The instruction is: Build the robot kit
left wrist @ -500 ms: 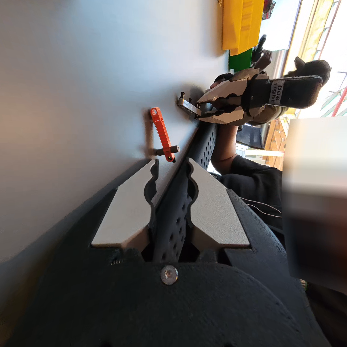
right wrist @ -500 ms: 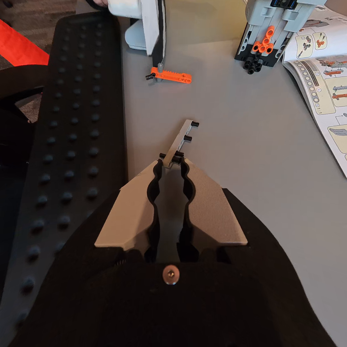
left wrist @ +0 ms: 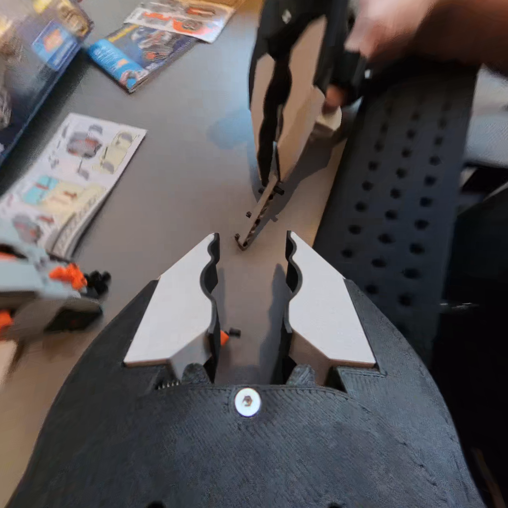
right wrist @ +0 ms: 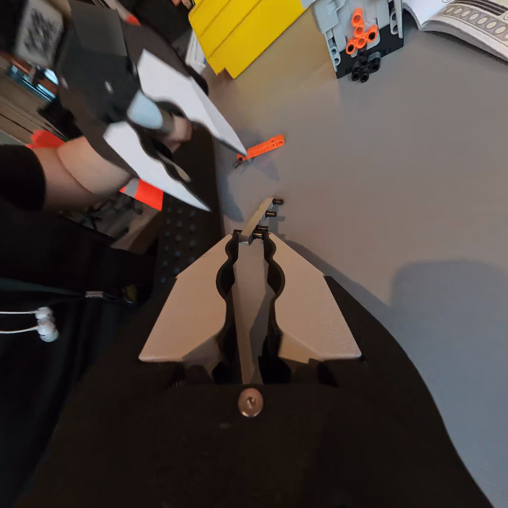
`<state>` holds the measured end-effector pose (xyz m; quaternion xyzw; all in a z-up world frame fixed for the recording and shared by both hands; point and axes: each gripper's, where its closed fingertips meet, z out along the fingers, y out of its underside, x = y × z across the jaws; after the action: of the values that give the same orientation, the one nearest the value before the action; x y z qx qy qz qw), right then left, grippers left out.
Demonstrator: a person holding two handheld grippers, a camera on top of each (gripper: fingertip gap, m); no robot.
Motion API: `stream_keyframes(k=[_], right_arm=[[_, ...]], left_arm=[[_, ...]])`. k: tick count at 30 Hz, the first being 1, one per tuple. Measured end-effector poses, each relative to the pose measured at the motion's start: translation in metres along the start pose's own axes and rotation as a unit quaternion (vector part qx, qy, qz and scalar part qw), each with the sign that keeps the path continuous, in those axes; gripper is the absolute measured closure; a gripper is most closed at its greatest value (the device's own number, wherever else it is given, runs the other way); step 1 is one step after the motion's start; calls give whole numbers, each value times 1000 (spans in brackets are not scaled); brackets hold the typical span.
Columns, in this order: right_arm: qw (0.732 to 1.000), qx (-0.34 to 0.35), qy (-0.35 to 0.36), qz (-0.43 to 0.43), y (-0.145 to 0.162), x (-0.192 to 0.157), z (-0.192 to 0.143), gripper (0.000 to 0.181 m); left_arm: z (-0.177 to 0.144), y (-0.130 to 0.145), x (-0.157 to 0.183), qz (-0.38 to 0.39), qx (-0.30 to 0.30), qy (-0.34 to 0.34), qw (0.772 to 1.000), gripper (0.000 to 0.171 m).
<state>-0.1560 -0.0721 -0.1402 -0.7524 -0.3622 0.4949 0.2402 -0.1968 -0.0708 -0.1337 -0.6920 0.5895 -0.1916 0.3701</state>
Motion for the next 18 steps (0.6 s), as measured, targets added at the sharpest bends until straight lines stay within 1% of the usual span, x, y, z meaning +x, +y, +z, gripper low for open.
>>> stream_keyframes(k=[2,3,5,6,7,9,11,12,14,16,18], right_arm=[[999,20,-21,17,-6,-3,-5,164],[999,29,-33,29,-8,-5,-8,164],[996,42,-49,54,-11,-4,-12,164],[995,47,-56,63,-13,-4,-13,164],[994,50,-63,69,-14,-5,-15,164],[993,61,-76,69,-17,-8,-17,163],[992,83,-81,46,-25,-12,-23,158],[992,100,-79,21,-31,-15,-29,152],[987,135,-69,-52,-45,-26,-41,151],[977,167,-48,-125,-55,-37,-49,151],[969,176,-46,-167,-59,-48,-48,152]], left_arm=[[22,-1,0,80,-30,-34,996,127],[31,-2,1,106,-38,-43,993,128],[44,-4,5,130,-48,-40,990,132],[48,-6,5,131,-42,-39,990,132],[51,-9,5,128,-32,-39,991,138],[51,-15,4,117,-9,-41,992,160],[46,-21,4,89,9,-28,996,165],[42,-23,7,62,16,-7,998,165],[32,-32,13,-10,46,50,998,165],[15,-50,19,-84,107,111,985,166],[-3,-66,21,-143,162,159,963,166]])
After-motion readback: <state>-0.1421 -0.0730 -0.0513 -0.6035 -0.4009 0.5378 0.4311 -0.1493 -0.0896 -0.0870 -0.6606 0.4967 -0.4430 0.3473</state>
